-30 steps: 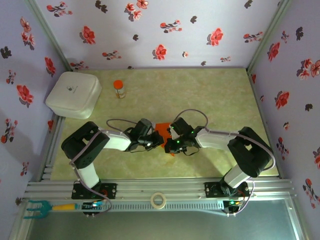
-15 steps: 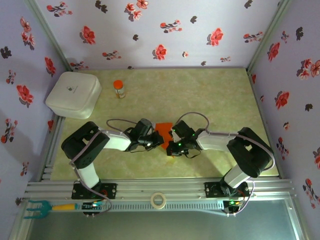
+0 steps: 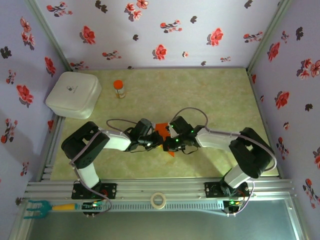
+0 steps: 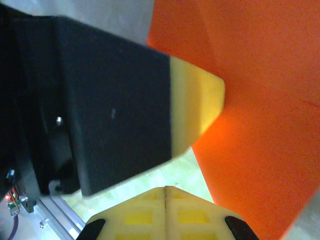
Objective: Fold a paper plane with a square sheet of paper (pick it up from the middle)
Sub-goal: Third fold the triangle at the center of the table.
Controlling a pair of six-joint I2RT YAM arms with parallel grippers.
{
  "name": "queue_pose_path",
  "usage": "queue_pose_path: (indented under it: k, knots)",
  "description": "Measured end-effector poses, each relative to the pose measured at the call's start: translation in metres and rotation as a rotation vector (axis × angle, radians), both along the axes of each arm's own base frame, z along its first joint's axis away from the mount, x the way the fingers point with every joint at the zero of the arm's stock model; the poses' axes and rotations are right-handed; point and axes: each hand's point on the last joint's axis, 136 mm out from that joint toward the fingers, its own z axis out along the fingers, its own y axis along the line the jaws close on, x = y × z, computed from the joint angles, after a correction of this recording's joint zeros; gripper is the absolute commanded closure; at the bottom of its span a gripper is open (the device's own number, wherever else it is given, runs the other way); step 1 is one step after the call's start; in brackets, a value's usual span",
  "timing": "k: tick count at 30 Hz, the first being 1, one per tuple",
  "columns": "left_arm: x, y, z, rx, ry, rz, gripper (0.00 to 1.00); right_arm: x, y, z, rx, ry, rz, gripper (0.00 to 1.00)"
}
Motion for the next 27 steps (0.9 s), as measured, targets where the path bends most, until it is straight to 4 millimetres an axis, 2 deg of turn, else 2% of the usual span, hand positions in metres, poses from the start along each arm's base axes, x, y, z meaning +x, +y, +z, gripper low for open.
queue_pose_path:
  k: [7,15,27]
  knots:
    - [0.0,0.0,0.0,0.0,-0.001,-0.001,1.0,0.002,-0.003,-0.023,-0.066,0.024,-0.005,0.98]
    - [0.0,0.0,0.0,0.001,-0.002,-0.003,1.0,0.002,-0.006,-0.023,-0.003,0.021,-0.017,0.96]
    - [0.0,0.0,-0.001,0.001,-0.002,-0.003,1.0,-0.011,-0.026,-0.023,0.042,0.056,-0.046,0.93]
